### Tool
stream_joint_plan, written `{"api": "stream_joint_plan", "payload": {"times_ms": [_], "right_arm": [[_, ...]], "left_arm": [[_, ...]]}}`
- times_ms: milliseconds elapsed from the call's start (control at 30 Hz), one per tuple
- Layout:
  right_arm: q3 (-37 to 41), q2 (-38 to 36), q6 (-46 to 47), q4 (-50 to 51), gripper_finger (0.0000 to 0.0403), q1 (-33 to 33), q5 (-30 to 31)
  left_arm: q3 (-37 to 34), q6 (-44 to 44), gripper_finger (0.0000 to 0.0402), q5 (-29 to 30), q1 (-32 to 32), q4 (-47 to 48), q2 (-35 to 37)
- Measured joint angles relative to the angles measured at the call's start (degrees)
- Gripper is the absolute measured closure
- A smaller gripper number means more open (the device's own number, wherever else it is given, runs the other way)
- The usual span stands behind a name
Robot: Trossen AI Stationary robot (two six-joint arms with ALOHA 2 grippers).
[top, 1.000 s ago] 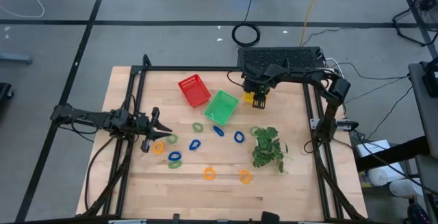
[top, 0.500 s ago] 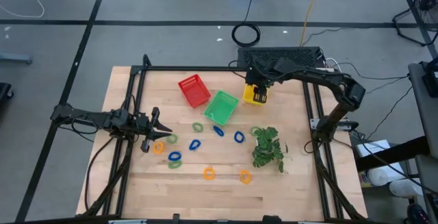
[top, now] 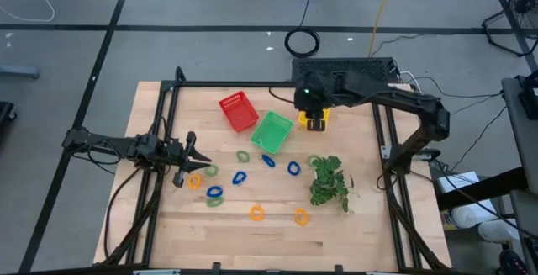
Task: Sort spring keychains
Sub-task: Put the yellow spring keychain into the yellow bin
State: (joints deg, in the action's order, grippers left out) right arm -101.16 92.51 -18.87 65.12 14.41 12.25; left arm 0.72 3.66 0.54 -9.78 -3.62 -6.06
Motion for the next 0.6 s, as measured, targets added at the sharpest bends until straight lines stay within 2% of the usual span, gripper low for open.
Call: {"api": "stream_joint_plan", "payload": {"times_ms": [167,600], "right_arm": [[-4.8,0.0,5.1,4.1,0.0236,-5.8,0.1],[-9.7,2.8,18.3,11.6,0.0236,-20.1,-1.2]], "left_arm": [[0.0,0.0,0.0334,0.0,0.0,0.0,0.0],[0.0,0.0,0.0334,0.0,0.0,0.0,0.0]]}}
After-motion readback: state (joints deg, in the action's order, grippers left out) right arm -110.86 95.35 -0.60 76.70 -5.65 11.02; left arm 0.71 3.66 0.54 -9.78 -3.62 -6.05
